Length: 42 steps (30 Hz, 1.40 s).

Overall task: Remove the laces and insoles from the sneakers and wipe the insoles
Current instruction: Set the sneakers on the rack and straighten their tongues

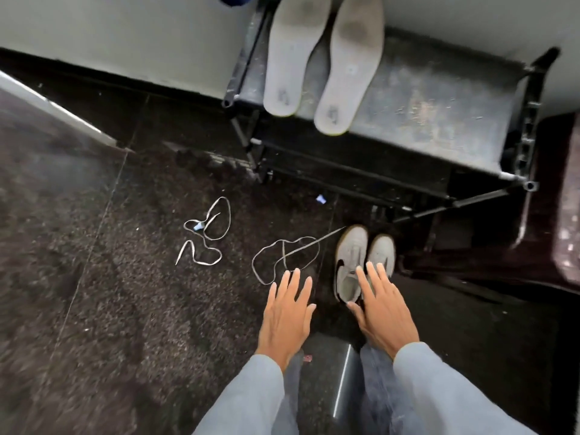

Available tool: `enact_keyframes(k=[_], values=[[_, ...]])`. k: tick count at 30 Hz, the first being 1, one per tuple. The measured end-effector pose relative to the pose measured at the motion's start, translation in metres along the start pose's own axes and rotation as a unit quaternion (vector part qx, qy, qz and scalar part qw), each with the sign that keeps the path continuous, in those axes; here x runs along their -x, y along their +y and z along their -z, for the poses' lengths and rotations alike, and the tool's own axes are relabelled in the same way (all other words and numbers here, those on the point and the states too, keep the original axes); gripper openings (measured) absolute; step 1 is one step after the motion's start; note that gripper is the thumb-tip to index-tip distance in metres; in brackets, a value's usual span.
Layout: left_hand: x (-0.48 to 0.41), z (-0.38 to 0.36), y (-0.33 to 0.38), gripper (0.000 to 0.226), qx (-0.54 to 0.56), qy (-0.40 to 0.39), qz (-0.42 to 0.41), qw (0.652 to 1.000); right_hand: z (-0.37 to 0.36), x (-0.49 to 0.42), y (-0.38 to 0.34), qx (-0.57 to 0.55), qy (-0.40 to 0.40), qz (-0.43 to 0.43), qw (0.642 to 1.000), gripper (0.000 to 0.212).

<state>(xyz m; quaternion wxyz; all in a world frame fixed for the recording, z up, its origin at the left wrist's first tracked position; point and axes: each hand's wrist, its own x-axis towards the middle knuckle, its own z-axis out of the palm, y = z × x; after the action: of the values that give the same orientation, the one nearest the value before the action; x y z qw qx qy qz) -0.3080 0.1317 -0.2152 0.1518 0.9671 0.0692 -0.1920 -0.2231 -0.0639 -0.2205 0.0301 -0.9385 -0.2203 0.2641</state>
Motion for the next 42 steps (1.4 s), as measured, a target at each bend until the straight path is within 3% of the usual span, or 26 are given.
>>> enact_keyframes(k=[5,10,18,21,25,29,33,36,39,42], values=[[0.013,-0.018,-0.062,0.044,0.005,-0.017,0.026,1.0,-0.032,-0.027,-0.04,0.001,-0.041,-0.002,0.999,0.078],[0.009,-0.047,-0.089,0.052,0.031,-0.048,0.062,0.996,-0.058,-0.074,-0.058,-0.053,-0.116,-0.028,0.991,0.073],[-0.057,-0.135,-0.112,0.05,0.071,-0.022,0.058,0.996,-0.145,-0.177,-0.042,-0.082,-0.132,-0.034,0.987,0.062],[-0.091,-0.177,-0.117,0.05,0.086,-0.01,0.054,0.995,-0.179,-0.204,-0.026,-0.109,-0.144,-0.076,0.981,0.06],[-0.13,-0.225,-0.104,0.049,0.1,-0.011,0.04,0.994,-0.225,-0.217,0.011,-0.137,-0.129,-0.135,0.973,0.056],[-0.162,-0.27,-0.074,0.049,0.14,-0.032,0.001,0.99,-0.261,-0.209,0.049,-0.126,-0.098,-0.14,0.977,0.058],[-0.187,-0.311,-0.047,0.052,0.133,-0.073,-0.019,0.988,-0.292,-0.199,0.078,-0.131,-0.047,-0.117,0.983,0.051],[-0.199,-0.336,-0.029,0.068,0.161,-0.078,-0.024,0.984,-0.307,-0.197,0.086,-0.131,-0.021,-0.101,0.986,0.046],[-0.203,-0.347,-0.013,0.061,0.18,-0.106,-0.009,0.978,-0.314,-0.196,0.087,-0.13,-0.004,-0.096,0.987,0.043],[-0.208,-0.352,0.003,0.073,0.189,-0.151,-0.02,0.97,-0.321,-0.192,0.091,-0.137,-0.007,-0.074,0.988,0.051]])
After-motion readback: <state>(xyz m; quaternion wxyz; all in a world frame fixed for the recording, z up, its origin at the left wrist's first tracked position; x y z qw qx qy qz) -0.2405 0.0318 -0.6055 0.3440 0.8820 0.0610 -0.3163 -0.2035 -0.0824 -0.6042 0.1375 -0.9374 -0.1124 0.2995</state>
